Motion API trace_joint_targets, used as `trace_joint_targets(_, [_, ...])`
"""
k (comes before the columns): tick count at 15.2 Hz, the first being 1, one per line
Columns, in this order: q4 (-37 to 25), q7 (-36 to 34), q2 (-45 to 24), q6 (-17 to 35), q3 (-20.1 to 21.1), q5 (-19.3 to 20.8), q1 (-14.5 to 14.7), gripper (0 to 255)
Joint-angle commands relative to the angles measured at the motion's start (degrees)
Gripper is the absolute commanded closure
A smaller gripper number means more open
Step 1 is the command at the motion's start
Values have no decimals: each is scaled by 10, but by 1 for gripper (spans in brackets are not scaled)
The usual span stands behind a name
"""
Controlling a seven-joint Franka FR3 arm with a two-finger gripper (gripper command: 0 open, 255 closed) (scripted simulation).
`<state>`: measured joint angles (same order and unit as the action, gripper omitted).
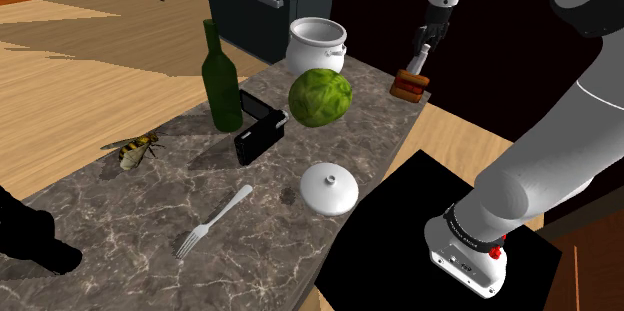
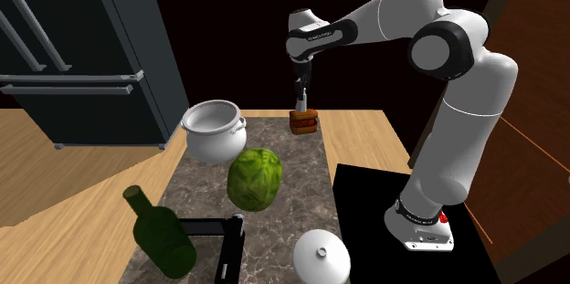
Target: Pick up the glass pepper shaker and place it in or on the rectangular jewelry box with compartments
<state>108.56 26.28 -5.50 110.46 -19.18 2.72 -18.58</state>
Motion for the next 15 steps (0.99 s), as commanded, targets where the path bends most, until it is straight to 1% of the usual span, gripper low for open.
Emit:
trace_joint_targets(1, [0, 0, 0, 0, 0, 0, 0, 0])
trace_joint_targets(4, [0, 0, 0, 0, 0, 0, 0, 0])
trace_joint_targets(8, [-64, -1, 8, -72, 2, 1, 3, 0])
trace_joint_targets(15, [-64, -1, 8, -72, 2, 1, 3, 0])
